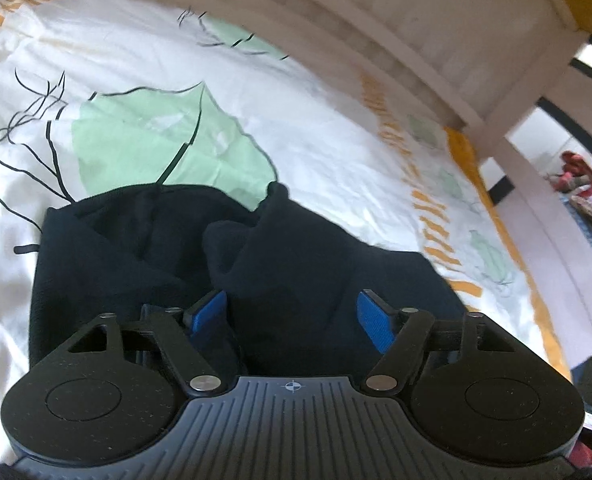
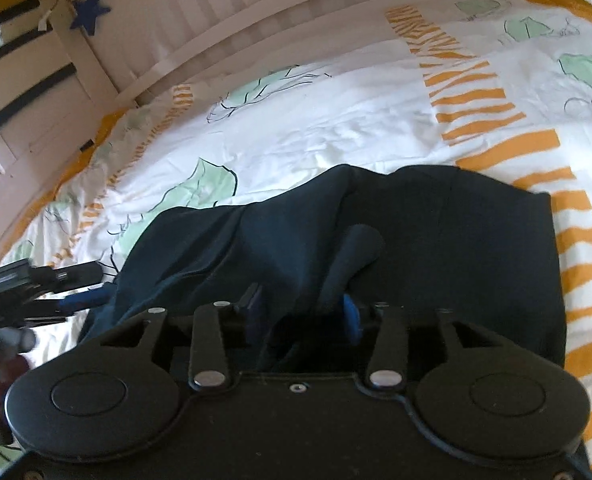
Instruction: Fold large clothes
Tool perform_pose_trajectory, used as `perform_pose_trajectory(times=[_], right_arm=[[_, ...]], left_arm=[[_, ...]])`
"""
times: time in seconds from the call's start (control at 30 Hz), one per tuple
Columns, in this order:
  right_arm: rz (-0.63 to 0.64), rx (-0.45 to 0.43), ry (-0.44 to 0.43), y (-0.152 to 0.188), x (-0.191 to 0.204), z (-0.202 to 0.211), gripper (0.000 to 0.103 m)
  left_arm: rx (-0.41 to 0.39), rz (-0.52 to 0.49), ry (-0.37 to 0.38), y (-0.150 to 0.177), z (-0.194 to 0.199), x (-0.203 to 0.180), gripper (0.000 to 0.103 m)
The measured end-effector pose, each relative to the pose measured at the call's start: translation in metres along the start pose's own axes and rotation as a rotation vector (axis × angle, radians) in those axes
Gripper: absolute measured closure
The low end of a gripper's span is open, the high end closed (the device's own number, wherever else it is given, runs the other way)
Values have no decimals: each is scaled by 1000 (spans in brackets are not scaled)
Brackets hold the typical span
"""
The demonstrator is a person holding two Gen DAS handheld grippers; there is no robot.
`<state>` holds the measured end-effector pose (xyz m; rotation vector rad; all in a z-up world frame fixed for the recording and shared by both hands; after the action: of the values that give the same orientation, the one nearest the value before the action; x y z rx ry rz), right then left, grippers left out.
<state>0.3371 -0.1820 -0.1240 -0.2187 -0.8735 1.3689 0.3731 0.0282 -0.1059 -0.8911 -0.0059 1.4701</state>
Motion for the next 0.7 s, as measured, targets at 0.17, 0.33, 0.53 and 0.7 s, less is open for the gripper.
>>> perform_pose_trajectory(times=[0.17, 0.33, 0.53, 0.7], right_arm=[[-10, -4, 2, 0, -1, -5, 51], [39, -10, 32, -6, 7, -8, 82], [111, -90, -11, -22, 24, 28, 88], [83, 13, 110, 2, -9, 1, 68]], left_arm=[[1, -10, -19, 0, -9, -3, 76], [-48, -33, 4, -4, 2, -20, 100], [-71, -73, 46, 6, 39, -38, 99], [6, -122, -128, 34, 5, -7, 87]])
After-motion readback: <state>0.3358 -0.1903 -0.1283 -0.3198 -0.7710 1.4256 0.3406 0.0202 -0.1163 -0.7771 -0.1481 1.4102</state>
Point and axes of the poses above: each gripper's, at about its wrist camera, not at the fingertips, and z roughly against the way its jaws point, x to its left, y to its underside, the point moved 7 cm from there along -z, roughly the way its jaws point, and after that the axes turned 7 degrees about x, right-handed, at the moved point
